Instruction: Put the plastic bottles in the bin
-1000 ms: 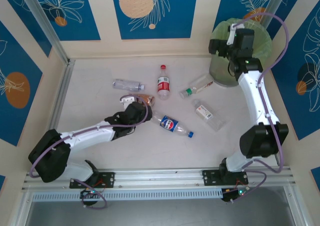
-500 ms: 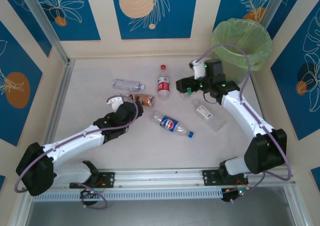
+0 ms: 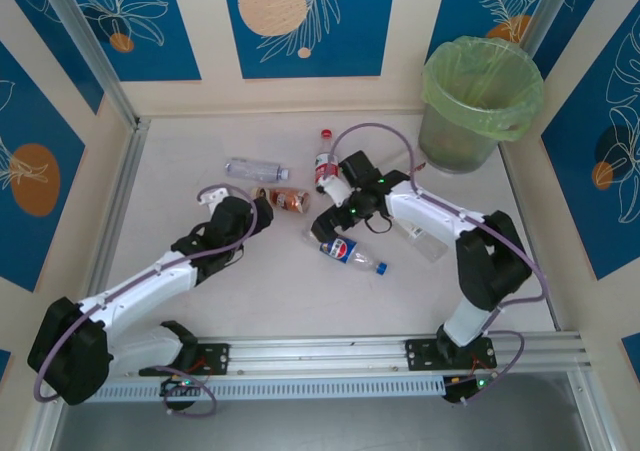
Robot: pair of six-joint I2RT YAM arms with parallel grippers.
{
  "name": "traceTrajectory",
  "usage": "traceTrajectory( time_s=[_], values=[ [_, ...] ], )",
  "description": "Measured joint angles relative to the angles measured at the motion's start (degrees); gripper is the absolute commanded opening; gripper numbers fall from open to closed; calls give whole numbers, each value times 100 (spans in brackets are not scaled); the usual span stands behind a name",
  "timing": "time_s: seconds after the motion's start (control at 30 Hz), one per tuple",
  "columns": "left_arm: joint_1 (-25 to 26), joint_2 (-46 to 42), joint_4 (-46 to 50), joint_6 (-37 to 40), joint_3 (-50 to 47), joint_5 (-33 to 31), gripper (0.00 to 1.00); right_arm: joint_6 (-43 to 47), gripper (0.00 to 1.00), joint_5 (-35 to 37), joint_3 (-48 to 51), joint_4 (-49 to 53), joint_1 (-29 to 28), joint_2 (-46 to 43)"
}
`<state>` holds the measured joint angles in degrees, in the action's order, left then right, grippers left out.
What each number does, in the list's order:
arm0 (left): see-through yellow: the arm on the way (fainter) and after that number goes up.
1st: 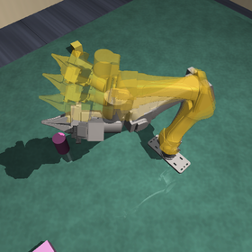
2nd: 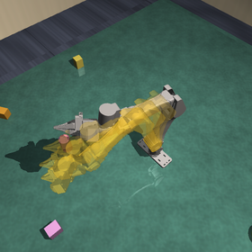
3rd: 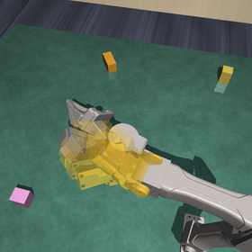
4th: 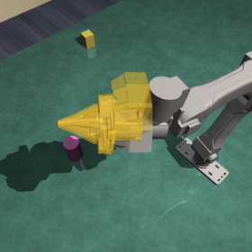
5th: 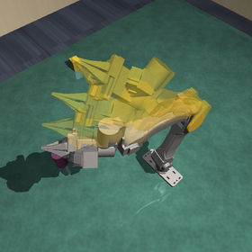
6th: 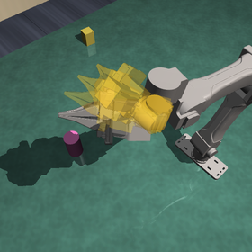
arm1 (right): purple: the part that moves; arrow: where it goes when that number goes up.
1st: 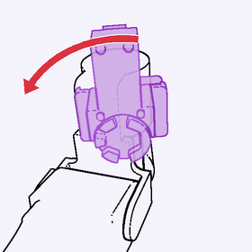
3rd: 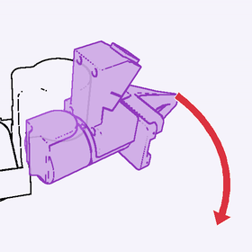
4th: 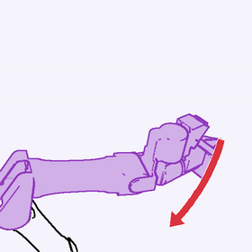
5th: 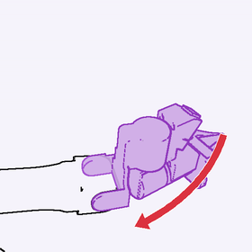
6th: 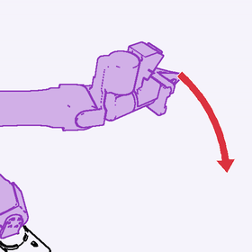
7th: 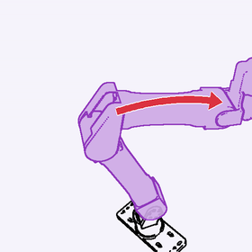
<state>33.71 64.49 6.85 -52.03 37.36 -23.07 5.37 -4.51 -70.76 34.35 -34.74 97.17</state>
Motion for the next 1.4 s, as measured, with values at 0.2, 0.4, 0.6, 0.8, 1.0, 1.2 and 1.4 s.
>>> traceTrajectory(
  time_s=[0.2, 0.4, 0.6, 0.8, 1.0, 1.2, 1.4],
  values=[
    [-374, -33, -2, 192, -44, 603, 100, 350, 99, 452, -389, 511, -339, 671],
    [-382, -33, -4, 361, -48, 883, 100, 527, 100, 800, -592, 817, -457, 1115],
    [-382, -33, 0, 459, -48, 984, 100, 566, 98, 992, -807, 1029, -496, 1532],
    [-382, -31, 2, 463, -48, 1003, 100, 564, 84, 1209, -872, 1073, -501, 1665],
    [-382, 13, 11, 466, -46, 1008, 100, 520, 74, 1460, -898, 1121, -501, 1729],
    [-382, 164, 68, 466, -46, 1093, 100, 505, 70, 1537, -901, 1154, -501, 1729],
    [-382, 278, 114, 468, -13, 1121, 100, 498, 61, 1550, -901, 1152, -501, 1714]
  ],
)
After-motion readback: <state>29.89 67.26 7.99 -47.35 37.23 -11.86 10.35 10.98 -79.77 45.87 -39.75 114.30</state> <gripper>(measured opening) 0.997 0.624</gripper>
